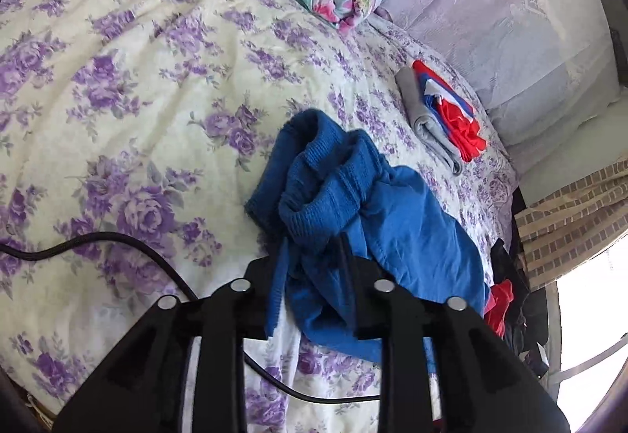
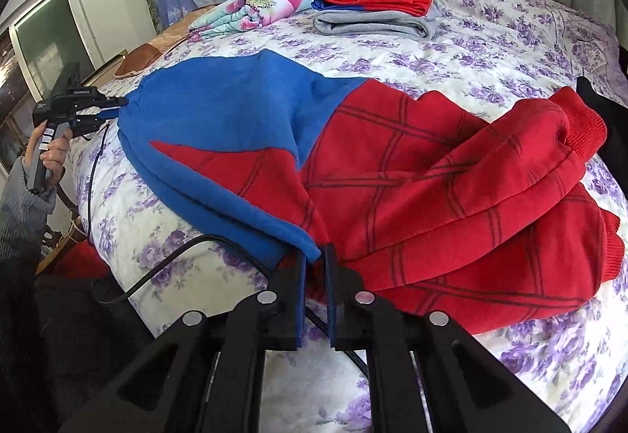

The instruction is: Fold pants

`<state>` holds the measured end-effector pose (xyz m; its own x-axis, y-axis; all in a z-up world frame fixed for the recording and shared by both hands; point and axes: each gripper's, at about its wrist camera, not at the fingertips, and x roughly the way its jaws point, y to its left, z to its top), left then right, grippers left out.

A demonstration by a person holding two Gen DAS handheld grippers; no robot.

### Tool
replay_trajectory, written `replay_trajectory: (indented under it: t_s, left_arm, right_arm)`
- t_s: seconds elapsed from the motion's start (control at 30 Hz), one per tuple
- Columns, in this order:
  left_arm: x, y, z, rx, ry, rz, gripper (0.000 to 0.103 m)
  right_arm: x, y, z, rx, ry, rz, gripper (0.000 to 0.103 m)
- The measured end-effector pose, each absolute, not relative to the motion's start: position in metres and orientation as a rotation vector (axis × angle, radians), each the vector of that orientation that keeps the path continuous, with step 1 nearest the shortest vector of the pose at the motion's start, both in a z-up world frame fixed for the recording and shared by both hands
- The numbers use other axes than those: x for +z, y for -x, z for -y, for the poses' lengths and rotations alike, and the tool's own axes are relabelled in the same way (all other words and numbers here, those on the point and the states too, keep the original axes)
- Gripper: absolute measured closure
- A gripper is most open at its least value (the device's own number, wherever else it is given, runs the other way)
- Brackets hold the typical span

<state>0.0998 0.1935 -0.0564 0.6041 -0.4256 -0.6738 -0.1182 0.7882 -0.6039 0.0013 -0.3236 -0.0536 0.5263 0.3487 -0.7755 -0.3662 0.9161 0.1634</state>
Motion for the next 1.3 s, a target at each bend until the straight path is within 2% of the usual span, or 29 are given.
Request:
replay_trajectory:
  t_s: [0.07,0.2,0.27,0.33,0.37,0.4,0.47,0.53,0.6,0.7,0.77,0.8,0.93,1.03,1.1,1.2,1.27,1.3]
  left_arm:
    - [-0.044,-0.089,-0.200,-0.127,0.638,-0.861,0.057]
    - [-0.026,-0.077,-0.198,-0.179,0.668,-0.791,0.057]
    - [-0.021,-0.082,-0.180,-0.229,0.616,-0.809,0.057]
    - [-0.024,-0.091,-0.153,-0.302,0.553,-0.855,0.051]
    - [-0.031,-0.098,-0.140,-0.313,0.504,-0.898,0.043]
    - [-0.043,-0.106,-0.129,-0.279,0.442,-0.946,0.041]
    - [-0.069,-0.118,-0.122,-0.248,0.400,-1.028,0.043]
    - [-0.076,-0.117,-0.124,-0.261,0.407,-1.013,0.045]
    - [-0.069,-0.109,-0.127,-0.267,0.412,-0.992,0.045]
    - [-0.062,-0.098,-0.130,-0.287,0.426,-0.962,0.044]
    - [-0.054,-0.088,-0.128,-0.294,0.398,-0.926,0.041]
    - [-0.051,-0.084,-0.126,-0.305,0.390,-0.909,0.036]
    - [-0.045,-0.083,-0.115,-0.347,0.397,-0.881,0.031]
    - [-0.053,-0.087,-0.114,-0.342,0.416,-0.900,0.030]
    - [-0.061,-0.090,-0.116,-0.336,0.432,-0.925,0.030]
    - [-0.067,-0.093,-0.115,-0.339,0.430,-0.942,0.030]
    - [-0.067,-0.094,-0.113,-0.339,0.421,-0.941,0.029]
    - [-0.069,-0.095,-0.112,-0.339,0.420,-0.942,0.028]
  right_arm:
    - [-0.056,0.000,0.321,0.418,0.037,-0.919,0.094]
    - [-0.057,-0.001,0.322,0.417,0.027,-0.925,0.094]
    - [-0.057,-0.001,0.322,0.416,0.032,-0.925,0.093]
    - [-0.058,-0.001,0.322,0.413,0.032,-0.923,0.093]
    - [-0.058,0.000,0.322,0.411,0.028,-0.921,0.093]
    - [-0.058,0.000,0.323,0.410,0.022,-0.920,0.093]
    - [-0.058,0.001,0.325,0.408,-0.001,-0.918,0.091]
    - [-0.058,0.002,0.327,0.409,-0.026,-0.917,0.089]
    - [-0.055,0.003,0.330,0.416,-0.045,-0.922,0.084]
    - [-0.029,0.015,0.342,0.437,-0.108,-0.862,0.052]
    - [-0.007,0.024,0.360,0.425,-0.169,-0.781,0.047]
    - [0.002,0.026,0.374,0.401,-0.226,-0.747,0.047]
    - [0.002,0.012,0.435,0.133,-0.437,-0.725,0.048]
    - [-0.018,0.009,0.466,0.080,-0.607,-0.740,0.061]
    - [-0.025,0.013,0.479,0.081,-0.718,-0.714,0.061]
    - [-0.023,0.010,0.485,0.075,-0.739,-0.705,0.061]
    - [-0.021,0.000,0.494,0.024,-0.737,-0.701,0.054]
    - [-0.020,-0.007,0.498,0.026,-0.739,-0.702,0.054]
